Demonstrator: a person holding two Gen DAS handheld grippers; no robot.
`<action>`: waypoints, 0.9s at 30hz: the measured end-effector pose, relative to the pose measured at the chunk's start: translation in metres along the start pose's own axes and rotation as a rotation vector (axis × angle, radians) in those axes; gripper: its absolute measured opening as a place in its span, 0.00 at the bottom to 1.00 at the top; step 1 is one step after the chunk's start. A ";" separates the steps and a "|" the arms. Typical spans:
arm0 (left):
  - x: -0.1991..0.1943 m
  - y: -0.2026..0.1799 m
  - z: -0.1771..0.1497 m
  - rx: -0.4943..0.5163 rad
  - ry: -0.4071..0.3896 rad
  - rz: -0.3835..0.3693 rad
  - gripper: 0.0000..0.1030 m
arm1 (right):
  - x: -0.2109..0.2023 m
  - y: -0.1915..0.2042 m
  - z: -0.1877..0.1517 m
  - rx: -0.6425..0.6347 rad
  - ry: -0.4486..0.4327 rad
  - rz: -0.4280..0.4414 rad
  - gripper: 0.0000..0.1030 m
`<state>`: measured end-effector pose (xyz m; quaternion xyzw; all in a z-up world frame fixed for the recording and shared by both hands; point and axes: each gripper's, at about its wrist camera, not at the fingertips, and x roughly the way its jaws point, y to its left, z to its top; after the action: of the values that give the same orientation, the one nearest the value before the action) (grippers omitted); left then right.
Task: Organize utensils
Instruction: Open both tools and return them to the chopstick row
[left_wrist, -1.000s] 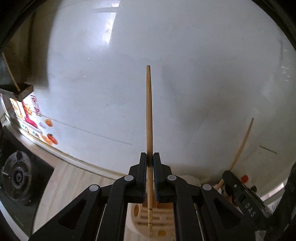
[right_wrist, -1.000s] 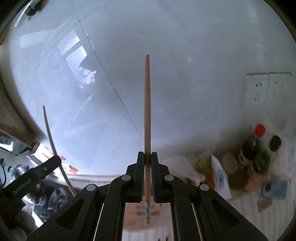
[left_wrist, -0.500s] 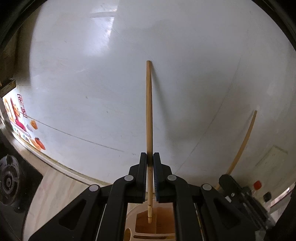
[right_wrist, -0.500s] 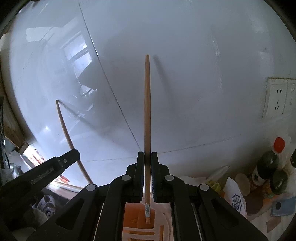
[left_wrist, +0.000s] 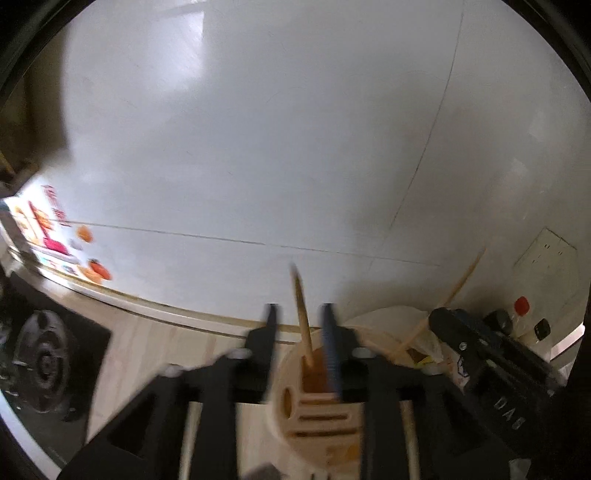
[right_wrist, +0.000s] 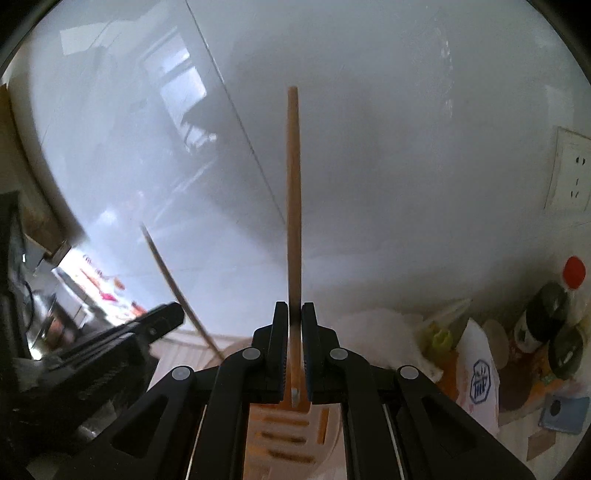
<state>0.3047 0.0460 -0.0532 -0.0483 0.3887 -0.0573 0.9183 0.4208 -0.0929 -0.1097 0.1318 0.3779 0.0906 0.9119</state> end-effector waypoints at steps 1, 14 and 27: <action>-0.010 0.002 -0.001 -0.006 -0.016 0.009 0.61 | -0.001 0.000 -0.002 -0.001 0.014 0.005 0.32; -0.052 0.018 -0.072 -0.027 0.038 0.114 1.00 | -0.108 -0.030 -0.037 0.120 0.033 -0.133 0.72; 0.006 -0.013 -0.192 0.051 0.349 0.151 1.00 | -0.116 -0.099 -0.149 0.215 0.259 -0.268 0.82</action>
<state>0.1694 0.0236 -0.1886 0.0148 0.5428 -0.0056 0.8397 0.2397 -0.1917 -0.1643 0.1640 0.5135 -0.0561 0.8404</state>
